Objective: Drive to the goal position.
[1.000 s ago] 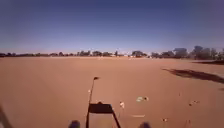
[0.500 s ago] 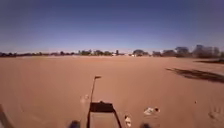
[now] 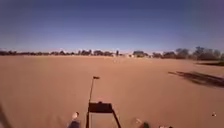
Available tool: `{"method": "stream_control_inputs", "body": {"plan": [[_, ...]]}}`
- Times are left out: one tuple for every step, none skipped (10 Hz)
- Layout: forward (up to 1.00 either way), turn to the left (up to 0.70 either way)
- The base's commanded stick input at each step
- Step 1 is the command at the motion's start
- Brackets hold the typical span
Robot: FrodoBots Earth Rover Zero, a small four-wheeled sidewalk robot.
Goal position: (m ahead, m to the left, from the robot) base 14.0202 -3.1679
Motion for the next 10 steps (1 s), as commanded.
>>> {"method": "stream_control_inputs", "body": {"plan": [[0.7,0.0],[0.7,0.0],[0.7,0.0],[0.7,0.0],[0.7,0.0],[0.7,0.0],[0.7,0.0],[0.7,0.0],[0.7,0.0],[0.7,0.0]]}}
